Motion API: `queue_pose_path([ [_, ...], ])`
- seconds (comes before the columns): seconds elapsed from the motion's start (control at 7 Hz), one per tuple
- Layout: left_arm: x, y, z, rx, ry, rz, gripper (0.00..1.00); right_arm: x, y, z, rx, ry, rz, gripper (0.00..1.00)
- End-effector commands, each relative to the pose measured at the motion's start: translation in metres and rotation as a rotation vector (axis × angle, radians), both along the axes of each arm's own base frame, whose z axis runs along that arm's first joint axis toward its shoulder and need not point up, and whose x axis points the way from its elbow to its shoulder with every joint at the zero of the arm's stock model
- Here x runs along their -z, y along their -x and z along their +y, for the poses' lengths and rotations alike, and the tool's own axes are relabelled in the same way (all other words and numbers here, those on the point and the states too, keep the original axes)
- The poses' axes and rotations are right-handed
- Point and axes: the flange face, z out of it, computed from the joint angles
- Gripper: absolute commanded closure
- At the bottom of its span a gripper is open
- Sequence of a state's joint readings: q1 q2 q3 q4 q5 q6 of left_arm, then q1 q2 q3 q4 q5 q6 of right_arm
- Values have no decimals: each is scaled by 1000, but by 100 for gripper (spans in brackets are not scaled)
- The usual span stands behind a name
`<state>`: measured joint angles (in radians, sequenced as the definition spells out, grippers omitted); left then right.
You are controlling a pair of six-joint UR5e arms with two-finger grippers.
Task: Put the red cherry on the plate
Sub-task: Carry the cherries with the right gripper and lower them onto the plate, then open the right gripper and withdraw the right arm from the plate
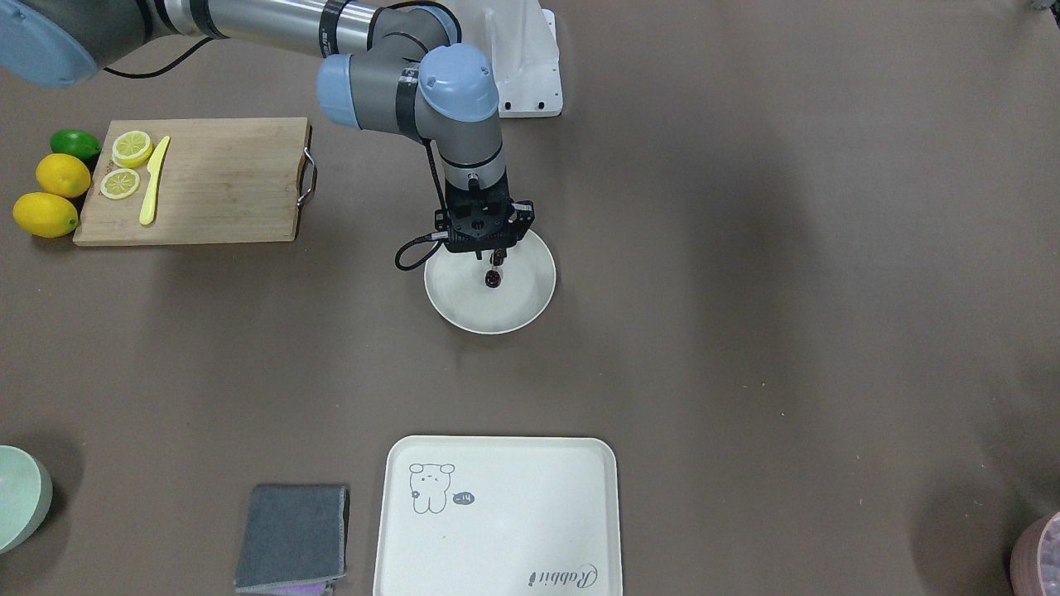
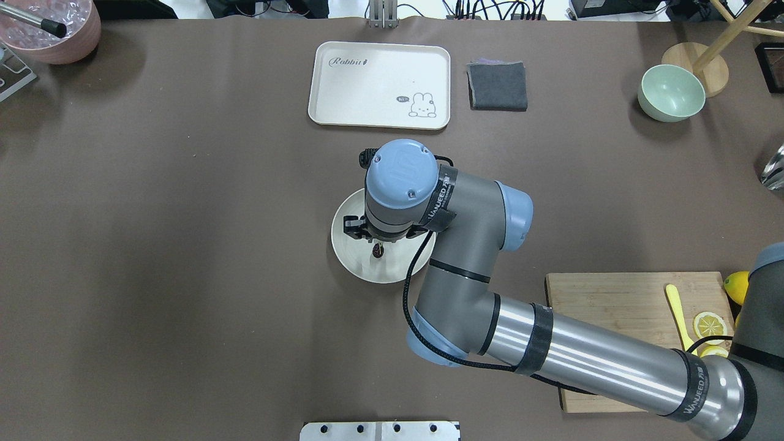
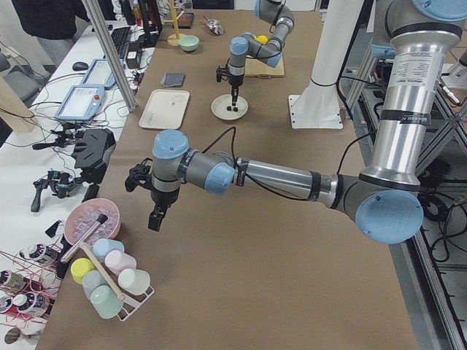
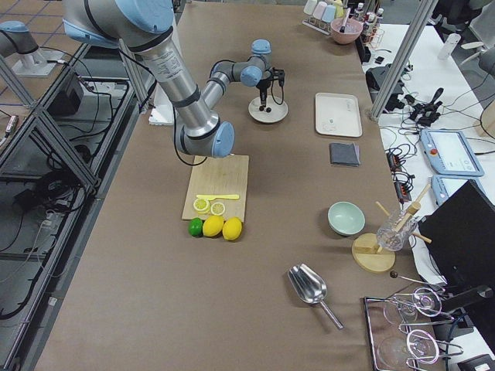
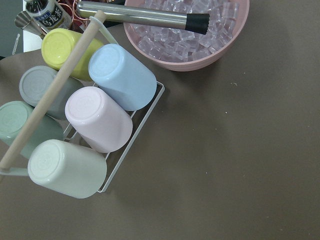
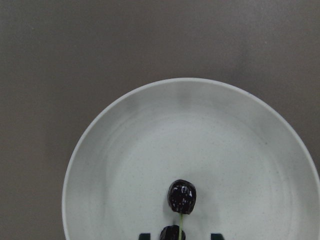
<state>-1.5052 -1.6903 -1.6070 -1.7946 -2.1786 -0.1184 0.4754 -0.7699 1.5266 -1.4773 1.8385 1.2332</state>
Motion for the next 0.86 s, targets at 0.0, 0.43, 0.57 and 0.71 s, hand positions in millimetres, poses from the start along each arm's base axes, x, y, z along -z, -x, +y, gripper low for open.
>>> queue_pose_path([
  [0.0,-28,27,23,-53,-15,-1,2,12,-70,-32,-1,60,-44,0],
  [0.43,-70,39,69,-91,58,97,2,-95,-241,-95,75,21,-10,0],
  [0.57,-68,38,72,-67,82,117,2,-156,-324,-120,66,51,-3,0],
  [0.71,-59,38,72,-6,117,134,2,-225,-410,-130,69,37,27,0],
])
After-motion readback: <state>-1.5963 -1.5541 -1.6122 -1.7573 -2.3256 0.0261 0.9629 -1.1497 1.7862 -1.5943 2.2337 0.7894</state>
